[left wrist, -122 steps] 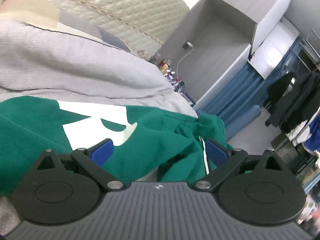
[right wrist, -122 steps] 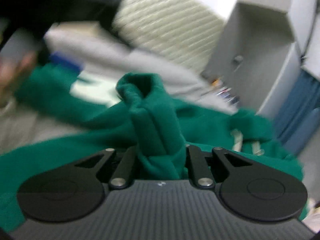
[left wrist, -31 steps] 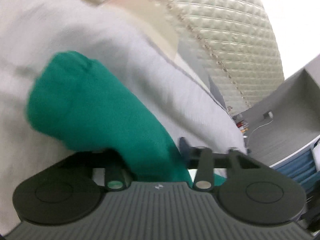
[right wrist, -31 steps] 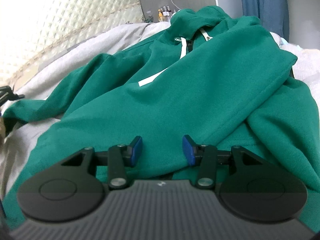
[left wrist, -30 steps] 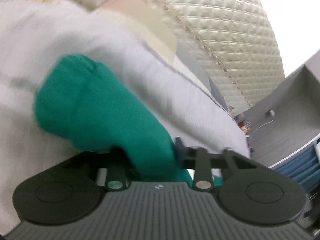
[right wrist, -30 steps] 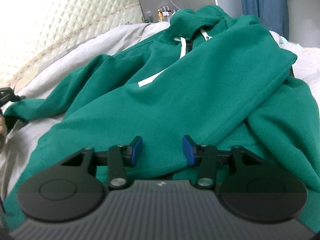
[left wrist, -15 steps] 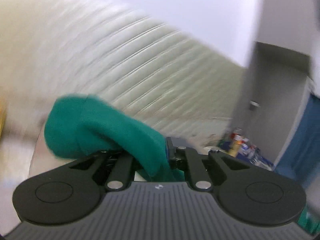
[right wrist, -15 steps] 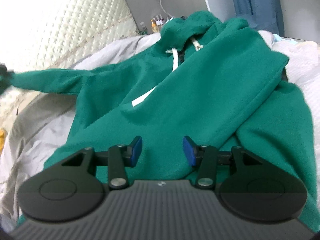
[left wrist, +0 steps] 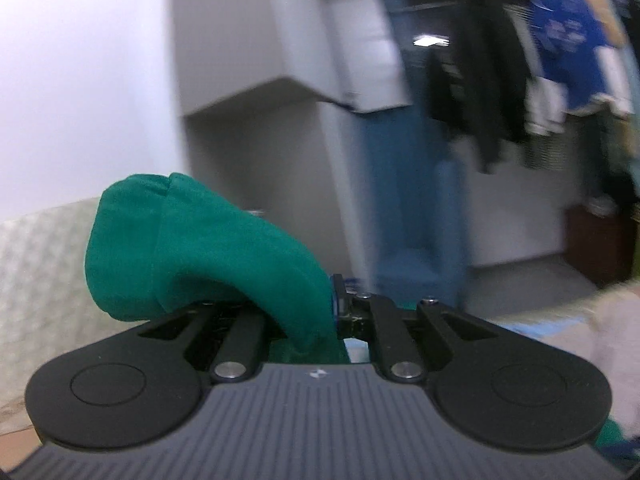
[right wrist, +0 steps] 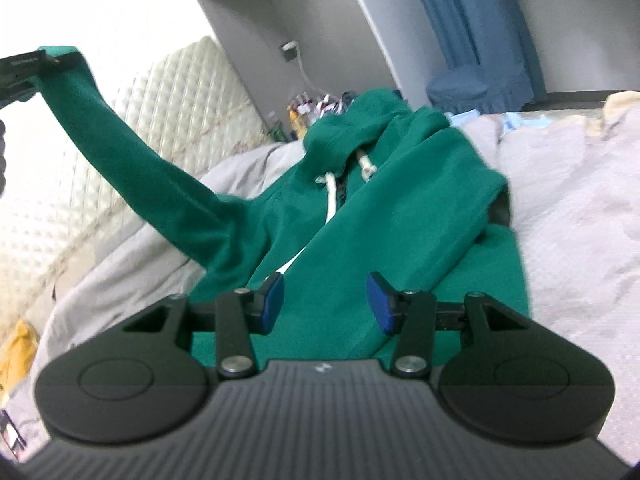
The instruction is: Fold large clothes
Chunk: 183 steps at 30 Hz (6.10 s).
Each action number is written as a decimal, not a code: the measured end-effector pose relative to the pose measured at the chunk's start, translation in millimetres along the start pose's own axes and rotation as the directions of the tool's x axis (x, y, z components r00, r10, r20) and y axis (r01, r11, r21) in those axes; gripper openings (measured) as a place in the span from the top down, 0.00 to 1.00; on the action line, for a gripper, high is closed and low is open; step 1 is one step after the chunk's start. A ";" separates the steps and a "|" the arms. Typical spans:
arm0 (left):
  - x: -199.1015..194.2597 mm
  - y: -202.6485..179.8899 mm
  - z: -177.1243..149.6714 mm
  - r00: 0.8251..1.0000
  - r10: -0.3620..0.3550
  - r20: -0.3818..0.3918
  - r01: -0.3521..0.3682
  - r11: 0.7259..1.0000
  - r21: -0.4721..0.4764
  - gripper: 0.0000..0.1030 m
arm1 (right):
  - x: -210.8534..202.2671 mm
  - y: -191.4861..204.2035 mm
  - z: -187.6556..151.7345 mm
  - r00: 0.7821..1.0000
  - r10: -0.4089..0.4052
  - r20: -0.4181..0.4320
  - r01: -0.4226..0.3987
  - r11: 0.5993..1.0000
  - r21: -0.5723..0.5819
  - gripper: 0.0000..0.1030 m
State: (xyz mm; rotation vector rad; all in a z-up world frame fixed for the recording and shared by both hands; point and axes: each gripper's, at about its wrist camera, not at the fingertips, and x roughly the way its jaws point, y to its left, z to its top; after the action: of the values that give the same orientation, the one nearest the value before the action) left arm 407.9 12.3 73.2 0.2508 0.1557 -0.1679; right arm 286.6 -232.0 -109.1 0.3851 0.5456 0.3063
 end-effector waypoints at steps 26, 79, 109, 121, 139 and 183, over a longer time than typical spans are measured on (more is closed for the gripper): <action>-16.7 -231.3 -205.9 0.835 -0.415 -0.362 0.393 0.909 -0.136 0.30 | -36.8 -76.2 9.6 0.993 -0.055 0.102 0.033 0.977 0.211 0.51; -64.9 -40.5 -270.4 0.948 -0.175 -0.267 -0.015 0.812 -0.583 0.12 | -3.6 45.7 -17.7 0.967 -0.213 0.140 0.237 0.953 -0.188 0.66; -65.3 -45.9 -274.6 0.932 -0.182 -0.314 -0.037 0.813 -0.581 0.12 | -48.3 46.8 -12.5 0.913 -0.312 0.264 0.385 0.873 -0.299 0.58; -54.3 -53.5 -279.2 0.915 -0.175 -0.362 -0.047 0.848 -0.528 0.12 | 23.0 0.1 -24.6 0.920 -0.382 -0.083 0.355 0.906 -0.230 0.67; -68.0 -42.6 -251.7 0.928 -0.197 -0.317 -0.008 0.840 -0.542 0.12 | 0.0 17.7 2.3 0.950 -0.311 -0.038 0.301 0.939 -0.167 0.63; 451.4 -15.1 -175.9 0.864 -0.400 -0.306 0.149 0.782 -0.605 0.83 | 366.5 -107.7 235.3 0.999 -0.037 -0.027 0.037 0.999 0.021 0.88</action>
State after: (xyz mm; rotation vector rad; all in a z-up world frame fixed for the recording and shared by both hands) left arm 821.6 -22.2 -176.9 -0.3482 0.6701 -0.3593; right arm 734.2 -251.9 -132.1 0.3915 0.5820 0.2706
